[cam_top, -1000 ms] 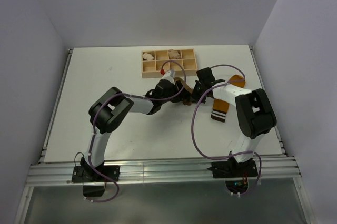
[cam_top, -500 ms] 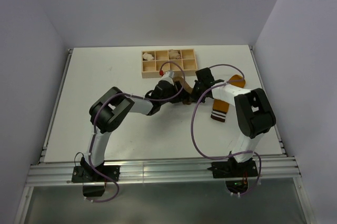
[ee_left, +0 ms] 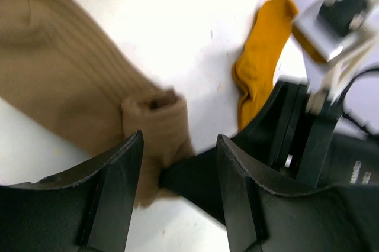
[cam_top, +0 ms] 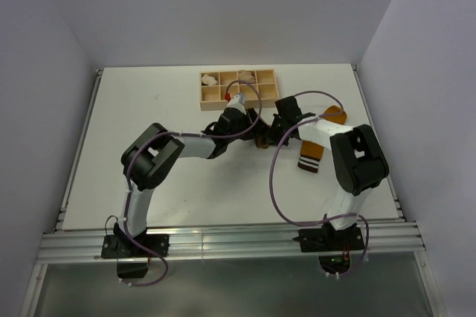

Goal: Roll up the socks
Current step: Roll the sock at the center of the board.

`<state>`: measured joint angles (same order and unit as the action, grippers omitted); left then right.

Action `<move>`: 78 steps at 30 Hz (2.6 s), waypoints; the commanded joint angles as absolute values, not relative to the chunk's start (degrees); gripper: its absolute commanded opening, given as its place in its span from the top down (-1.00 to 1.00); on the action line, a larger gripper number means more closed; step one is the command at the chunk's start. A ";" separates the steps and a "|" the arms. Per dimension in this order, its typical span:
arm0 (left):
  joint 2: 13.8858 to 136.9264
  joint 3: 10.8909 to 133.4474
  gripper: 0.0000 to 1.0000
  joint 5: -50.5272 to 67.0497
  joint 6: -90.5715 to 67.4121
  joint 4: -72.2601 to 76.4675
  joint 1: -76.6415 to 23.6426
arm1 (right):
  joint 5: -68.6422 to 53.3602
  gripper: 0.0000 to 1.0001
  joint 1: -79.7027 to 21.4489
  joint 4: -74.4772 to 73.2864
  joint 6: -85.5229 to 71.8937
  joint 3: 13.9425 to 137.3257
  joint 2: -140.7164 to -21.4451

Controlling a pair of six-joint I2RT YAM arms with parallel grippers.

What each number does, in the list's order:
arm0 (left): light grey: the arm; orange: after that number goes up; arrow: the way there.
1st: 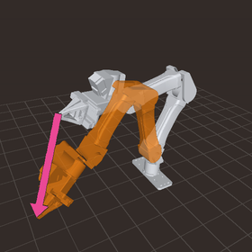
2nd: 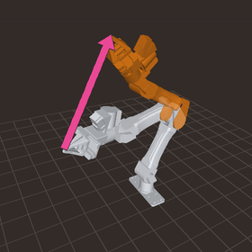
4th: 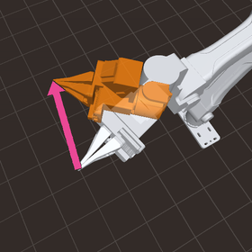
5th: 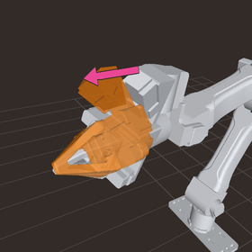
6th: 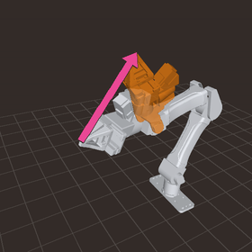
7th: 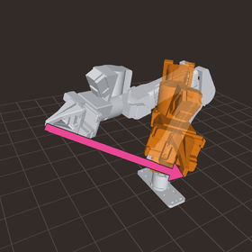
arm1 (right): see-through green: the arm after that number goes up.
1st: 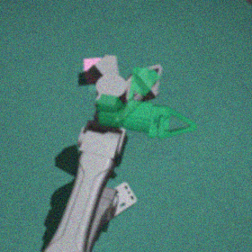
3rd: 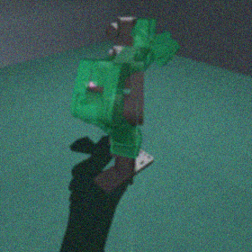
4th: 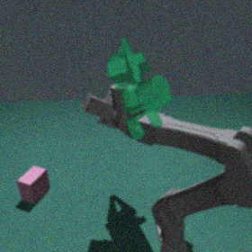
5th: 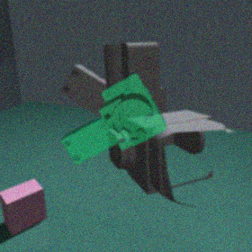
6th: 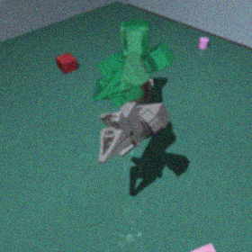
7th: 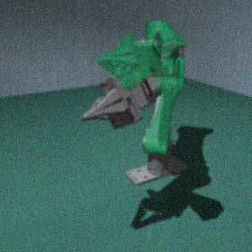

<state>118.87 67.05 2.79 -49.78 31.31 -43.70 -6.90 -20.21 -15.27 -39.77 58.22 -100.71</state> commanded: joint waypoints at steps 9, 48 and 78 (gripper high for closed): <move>124.54 76.81 -0.17 4.83 -48.60 25.85 -43.59 | -7.56 0.97 -21.18 -18.11 -38.41 60.03 -103.01; 130.43 74.62 0.99 29.44 -54.49 36.20 -36.65 | -22.23 -0.10 -13.10 20.54 -45.26 33.06 -84.99; 132.27 72.42 0.99 33.22 -60.03 42.19 -35.24 | -28.12 -0.31 -9.49 66.35 -62.05 22.24 -109.14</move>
<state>131.20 73.58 32.14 -59.42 40.10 -35.31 -28.53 -9.87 60.97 -60.77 23.09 -105.41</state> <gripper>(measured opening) 0.032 0.629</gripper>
